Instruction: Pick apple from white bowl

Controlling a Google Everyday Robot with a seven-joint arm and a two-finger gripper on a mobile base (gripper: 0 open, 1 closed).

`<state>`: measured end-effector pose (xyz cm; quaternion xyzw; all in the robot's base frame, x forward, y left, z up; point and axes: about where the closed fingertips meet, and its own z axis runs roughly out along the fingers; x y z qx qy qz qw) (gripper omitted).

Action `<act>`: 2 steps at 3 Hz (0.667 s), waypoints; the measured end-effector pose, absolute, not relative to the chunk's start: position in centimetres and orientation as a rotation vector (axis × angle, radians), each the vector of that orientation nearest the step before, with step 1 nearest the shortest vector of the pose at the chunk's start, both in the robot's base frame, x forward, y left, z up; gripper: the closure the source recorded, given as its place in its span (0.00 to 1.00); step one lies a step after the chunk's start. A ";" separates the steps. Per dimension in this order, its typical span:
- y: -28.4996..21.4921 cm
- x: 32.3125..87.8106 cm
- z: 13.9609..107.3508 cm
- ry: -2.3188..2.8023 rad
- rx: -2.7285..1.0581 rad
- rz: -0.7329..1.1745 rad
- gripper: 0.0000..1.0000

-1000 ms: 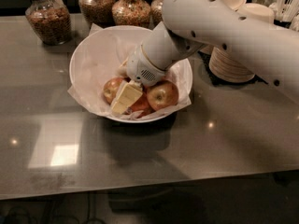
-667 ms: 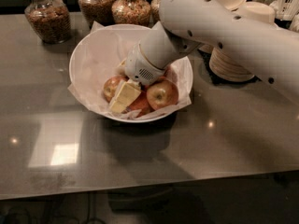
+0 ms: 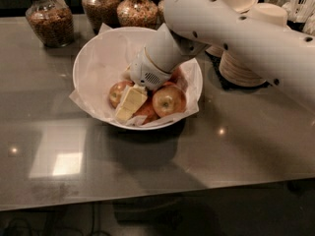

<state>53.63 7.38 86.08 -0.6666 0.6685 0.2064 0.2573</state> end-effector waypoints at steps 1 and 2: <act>7.4 53.6 86.4 1.813 -1.808 0.560 0.38; 7.4 53.6 86.4 1.813 -1.808 0.560 0.61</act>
Offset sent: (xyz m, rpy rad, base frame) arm 0.0000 0.0004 0.0029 0.0000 0.0000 0.0000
